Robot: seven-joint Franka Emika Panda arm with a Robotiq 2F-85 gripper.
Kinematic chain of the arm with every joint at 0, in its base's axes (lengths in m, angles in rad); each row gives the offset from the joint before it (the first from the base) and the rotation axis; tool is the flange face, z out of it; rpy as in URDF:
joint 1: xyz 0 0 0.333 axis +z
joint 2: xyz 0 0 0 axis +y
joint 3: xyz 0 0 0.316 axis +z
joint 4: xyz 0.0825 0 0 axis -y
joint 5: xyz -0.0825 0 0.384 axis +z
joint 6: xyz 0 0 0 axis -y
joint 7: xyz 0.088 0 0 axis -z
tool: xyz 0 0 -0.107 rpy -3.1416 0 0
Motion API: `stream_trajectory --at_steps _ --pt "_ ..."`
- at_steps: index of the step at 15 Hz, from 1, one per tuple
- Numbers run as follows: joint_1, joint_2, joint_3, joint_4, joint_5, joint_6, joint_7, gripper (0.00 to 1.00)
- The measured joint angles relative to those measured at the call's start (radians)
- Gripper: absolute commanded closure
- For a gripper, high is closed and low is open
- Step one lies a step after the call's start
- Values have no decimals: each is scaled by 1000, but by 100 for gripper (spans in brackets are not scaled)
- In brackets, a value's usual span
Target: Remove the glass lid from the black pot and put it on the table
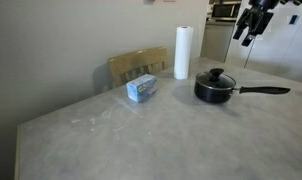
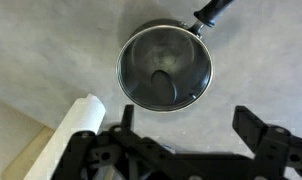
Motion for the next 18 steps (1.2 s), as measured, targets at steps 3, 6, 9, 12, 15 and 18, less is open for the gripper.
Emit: stream_trajectory --at_steps 3,6,9,12,15,18 --pt "-19 98 12 65 16 -13 -98 0" --pt "-37 199 44 126 -12 -8 -108 0" --pt "-41 274 79 156 -63 13 -93 0" --pt "-41 311 97 161 -109 36 -59 0" --pt "-52 314 110 163 -111 35 -56 0" --pt "-67 319 129 159 -111 34 -56 0"
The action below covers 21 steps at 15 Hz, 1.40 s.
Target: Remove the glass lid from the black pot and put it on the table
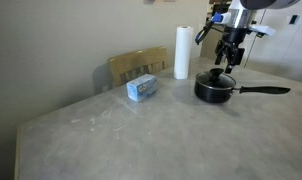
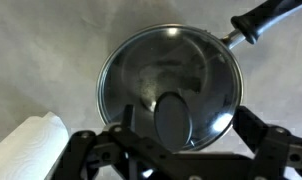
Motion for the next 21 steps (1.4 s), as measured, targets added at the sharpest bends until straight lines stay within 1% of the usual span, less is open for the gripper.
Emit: stream_trajectory --at_steps 5,8,10,11,13,18,21 --pt "-17 13 26 -8 0 8 -2 0" --pt "-21 22 45 -8 0 35 -8 0" --pt "-22 33 56 -9 -1 67 -17 4" --pt "-22 38 61 -11 -5 86 -21 27" --pt "-22 50 67 -15 -20 127 -29 29" --pt "-26 66 67 -22 -76 198 -24 65" --pt "-26 62 61 -22 -132 221 12 86"
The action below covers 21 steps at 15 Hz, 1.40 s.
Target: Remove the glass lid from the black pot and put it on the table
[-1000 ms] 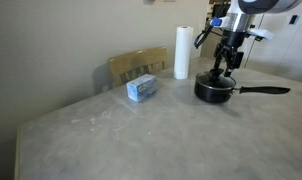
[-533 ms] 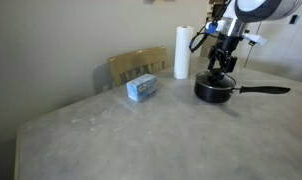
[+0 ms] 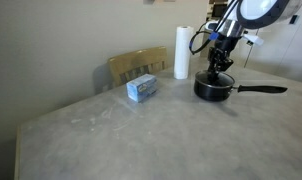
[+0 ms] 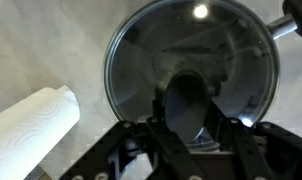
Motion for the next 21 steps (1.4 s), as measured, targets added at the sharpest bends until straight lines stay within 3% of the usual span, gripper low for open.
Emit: stream_trajectory --at_steps 9,16,21 --pt "4 -11 -4 -7 -130 2 104 86" --pt "8 -102 50 -42 -116 -92 104 86" --pt "50 -175 88 -107 -66 -157 120 86"
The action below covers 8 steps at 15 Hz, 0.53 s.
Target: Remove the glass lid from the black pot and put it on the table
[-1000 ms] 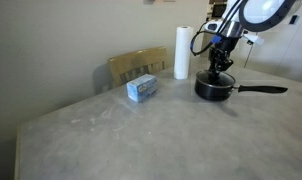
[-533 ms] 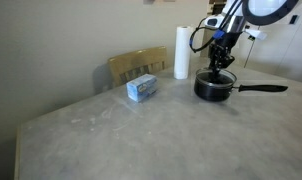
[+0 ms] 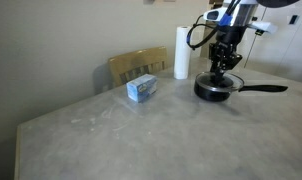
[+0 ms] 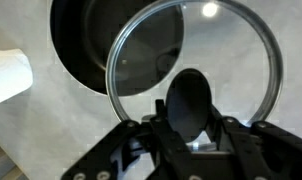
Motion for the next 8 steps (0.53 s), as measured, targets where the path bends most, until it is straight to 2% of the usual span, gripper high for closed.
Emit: stream_trajectory --at_steps 5,8 --pt "84 -32 39 -84 30 16 147 86" --pt "140 -28 51 -153 20 180 320 86"
